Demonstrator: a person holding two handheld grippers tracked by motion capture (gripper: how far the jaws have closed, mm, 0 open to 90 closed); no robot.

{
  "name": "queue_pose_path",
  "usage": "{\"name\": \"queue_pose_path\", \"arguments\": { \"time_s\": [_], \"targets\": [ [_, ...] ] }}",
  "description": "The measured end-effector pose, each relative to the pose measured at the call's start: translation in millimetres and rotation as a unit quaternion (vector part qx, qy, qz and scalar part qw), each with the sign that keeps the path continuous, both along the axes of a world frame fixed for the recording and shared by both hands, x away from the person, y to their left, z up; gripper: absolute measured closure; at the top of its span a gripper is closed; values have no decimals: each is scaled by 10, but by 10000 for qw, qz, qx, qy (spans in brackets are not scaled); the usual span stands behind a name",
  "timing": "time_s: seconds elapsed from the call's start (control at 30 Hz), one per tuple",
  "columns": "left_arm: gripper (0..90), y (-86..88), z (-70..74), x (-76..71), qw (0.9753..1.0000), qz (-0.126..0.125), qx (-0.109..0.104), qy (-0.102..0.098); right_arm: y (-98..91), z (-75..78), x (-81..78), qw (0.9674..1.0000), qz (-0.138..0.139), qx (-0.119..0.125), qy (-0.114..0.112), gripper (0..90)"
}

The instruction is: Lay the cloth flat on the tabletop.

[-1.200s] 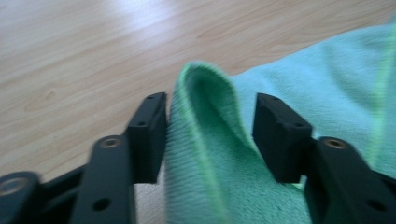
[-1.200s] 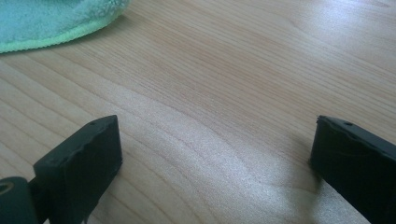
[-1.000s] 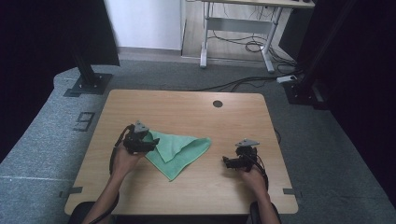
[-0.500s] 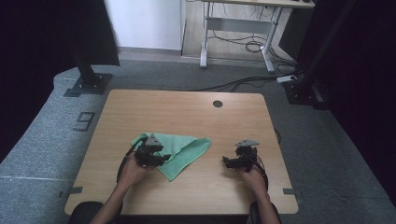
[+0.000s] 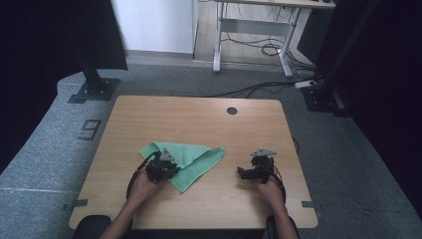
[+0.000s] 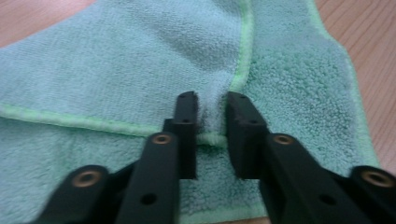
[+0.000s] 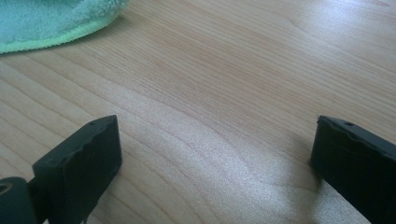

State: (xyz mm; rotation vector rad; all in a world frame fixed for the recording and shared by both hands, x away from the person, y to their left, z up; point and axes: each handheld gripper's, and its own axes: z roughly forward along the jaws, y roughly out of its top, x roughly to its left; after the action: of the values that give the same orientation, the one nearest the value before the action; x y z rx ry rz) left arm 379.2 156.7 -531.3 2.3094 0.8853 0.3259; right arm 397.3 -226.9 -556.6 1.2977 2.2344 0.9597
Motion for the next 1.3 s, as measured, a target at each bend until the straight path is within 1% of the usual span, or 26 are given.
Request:
{"name": "queue_pose_path", "arguments": {
  "time_s": [0.1,0.13,0.17,0.27,0.3,0.33,0.5,0.57,0.6,0.63,0.67,0.7,0.73,0.77,0.8,0.87,0.9,0.97,1.0,1.03,1.07,1.1,1.13,1.17,1.23,1.3],
  "targets": [
    [811,27,65,36,9999,35,-134,69,1,0,0,10000,-5,1,-2,16],
    [822,48,139,78,9995,88,-285,77,2,0,0,10000,-6,2,0,14],
    [824,48,139,78,9995,88,-285,77,3,-1,1,10000,-7,1,2,13],
    [824,78,283,178,9984,159,-527,88,5,-1,2,10000,-6,-3,5,10],
    [825,90,391,278,9978,227,-621,79,6,0,3,10000,-2,-7,10,8],
    [825,90,391,278,9978,227,-621,79,6,-1,3,10000,3,-4,14,7],
    [820,83,670,588,9962,443,-755,-22,6,-1,5,10000,9,-10,7,6],
    [788,61,768,703,9955,498,-802,-69,8,-1,4,10000,-5,-2,16,6],
    [788,52,812,758,9953,523,-807,-106,8,-1,4,10000,-5,-2,16,6],
    [732,42,850,809,9951,563,-800,-160,6,-2,5,10000,11,-12,7,5],
    [704,36,921,903,9945,697,-720,-311,7,-2,5,10000,11,-14,6,5],
    [670,36,921,903,9945,697,-720,-311,7,-2,5,10000,11,-14,6,5],
    [633,42,978,981,9931,857,-665,-450,9,-2,4,10000,10,-7,19,3],
    [594,42,978,981,9931,857,-665,-450,9,-2,4,10000,10,-7,19,3],
    [594,47,1001,1008,9923,917,-655,-510,9,-2,4,10000,9,-4,14,3],
    [527,64,1038,1032,9912,987,-668,-577,9,-2,4,10000,9,-7,13,3],
    [493,83,1051,1022,9911,985,-647,-628,9,-2,4,10000,9,-5,14,3],
    [473,92,1046,1009,9911,979,-629,-648,9,-2,4,10000,10,-5,14,3],
    [445,105,1037,995,9914,960,-612,-647,9,-2,4,10000,8,-4,15,3],
    [418,112,1018,978,9913,954,-640,-647,10,-2,4,10000,8,-4,14,2],
    [393,121,997,961,9919,906,-629,-638,10,-2,4,10000,7,-4,15,3],
    [342,125,972,942,9923,877,-615,-616,9,-2,4,10000,10,-6,19,3],
    [315,136,913,913,9934,808,-581,-575,8,-2,5,10000,15,-12,13,3],
    [291,136,913,913,9934,808,-581,-575,8,-2,5,10000,15,-12,13,3],
    [285,154,850,884,9942,763,-567,-502,9,-1,4,10000,12,-11,17,3],
    [268,184,782,855,9944,740,-605,-447,10,-1,2,10000,14,-12,19,3]
  ]
}}
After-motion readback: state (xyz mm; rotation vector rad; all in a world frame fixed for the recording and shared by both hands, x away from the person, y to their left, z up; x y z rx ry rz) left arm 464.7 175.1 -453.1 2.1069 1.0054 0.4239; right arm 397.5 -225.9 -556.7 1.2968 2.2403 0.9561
